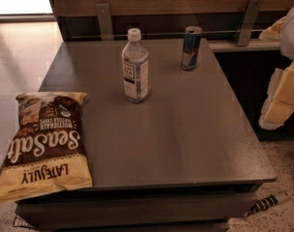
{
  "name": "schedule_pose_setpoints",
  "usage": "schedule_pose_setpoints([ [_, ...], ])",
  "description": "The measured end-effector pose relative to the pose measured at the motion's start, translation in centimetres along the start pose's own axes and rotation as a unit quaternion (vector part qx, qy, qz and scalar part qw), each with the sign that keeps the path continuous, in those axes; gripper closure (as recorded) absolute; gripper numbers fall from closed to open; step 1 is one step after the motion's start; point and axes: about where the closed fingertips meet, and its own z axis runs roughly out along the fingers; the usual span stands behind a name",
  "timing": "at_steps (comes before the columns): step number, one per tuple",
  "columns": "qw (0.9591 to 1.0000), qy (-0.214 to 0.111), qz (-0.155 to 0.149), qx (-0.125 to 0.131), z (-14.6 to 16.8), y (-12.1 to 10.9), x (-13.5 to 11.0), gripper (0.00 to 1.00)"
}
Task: Move redbull can near brown chip bag
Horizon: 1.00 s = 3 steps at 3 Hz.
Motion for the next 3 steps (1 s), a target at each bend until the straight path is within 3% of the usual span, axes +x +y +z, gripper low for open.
schedule_pose_setpoints([
  [1, 1.0, -0.001, 0.0, 0.0, 0.0, 0.0, 0.0, 0.0],
  [2, 0.9969, -0.065, 0.032, 0.029, 1.2, -3.5, -0.3, 0.0],
  [3, 0.9805, -0.176, 0.065, 0.06, 3.5, -7.5, -0.7, 0.0],
])
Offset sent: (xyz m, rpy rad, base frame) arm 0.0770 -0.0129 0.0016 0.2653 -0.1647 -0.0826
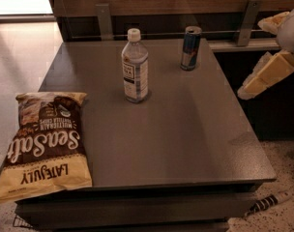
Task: Move redbull can near brown chip bag
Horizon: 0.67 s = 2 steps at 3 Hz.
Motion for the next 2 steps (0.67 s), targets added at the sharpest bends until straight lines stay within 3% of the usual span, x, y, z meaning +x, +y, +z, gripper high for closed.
schedule_pose_setpoints([
  [1, 0.9932, -0.111, 0.026, 0.027, 2.6, -3.9, -2.1, 0.0],
  [2, 0.9734, -0.216, 0.065, 0.042, 6.0, -7.4, -3.3, 0.0],
])
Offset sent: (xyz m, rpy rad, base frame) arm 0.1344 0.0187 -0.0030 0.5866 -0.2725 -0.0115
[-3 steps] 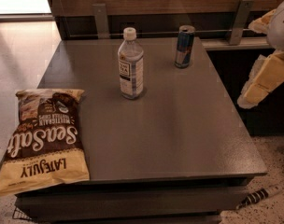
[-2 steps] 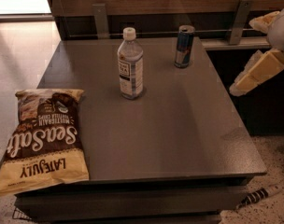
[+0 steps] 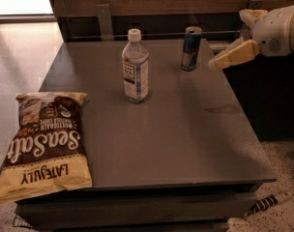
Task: Move redbull can near brown chip bag
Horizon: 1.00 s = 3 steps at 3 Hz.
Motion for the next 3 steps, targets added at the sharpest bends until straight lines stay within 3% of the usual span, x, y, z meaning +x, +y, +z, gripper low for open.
schedule_pose_setpoints([
  [1, 0.9983, -0.049, 0.029, 0.006, 2.2, -1.5, 0.6, 0.0],
  [2, 0.9983, -0.049, 0.029, 0.006, 2.2, -1.5, 0.6, 0.0],
  [3, 0.9966, -0.063, 0.052, 0.001, 4.1, -2.4, 1.6, 0.0],
])
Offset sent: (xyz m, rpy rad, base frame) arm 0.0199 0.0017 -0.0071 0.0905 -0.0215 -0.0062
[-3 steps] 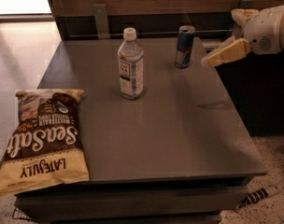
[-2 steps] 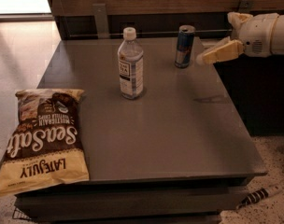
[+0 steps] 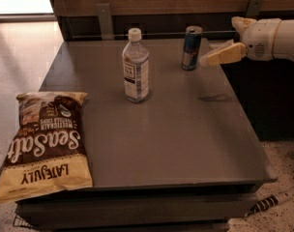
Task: Move redbull can near brown chip bag
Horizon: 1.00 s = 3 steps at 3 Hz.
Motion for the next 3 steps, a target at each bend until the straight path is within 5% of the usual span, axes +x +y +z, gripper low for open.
schedule_pose_setpoints([
  [1, 0.9989, -0.037, 0.029, -0.003, 2.9, -1.8, 1.3, 0.0],
  [3, 0.9892, -0.134, 0.057, -0.016, 8.5, -3.7, 3.4, 0.02],
])
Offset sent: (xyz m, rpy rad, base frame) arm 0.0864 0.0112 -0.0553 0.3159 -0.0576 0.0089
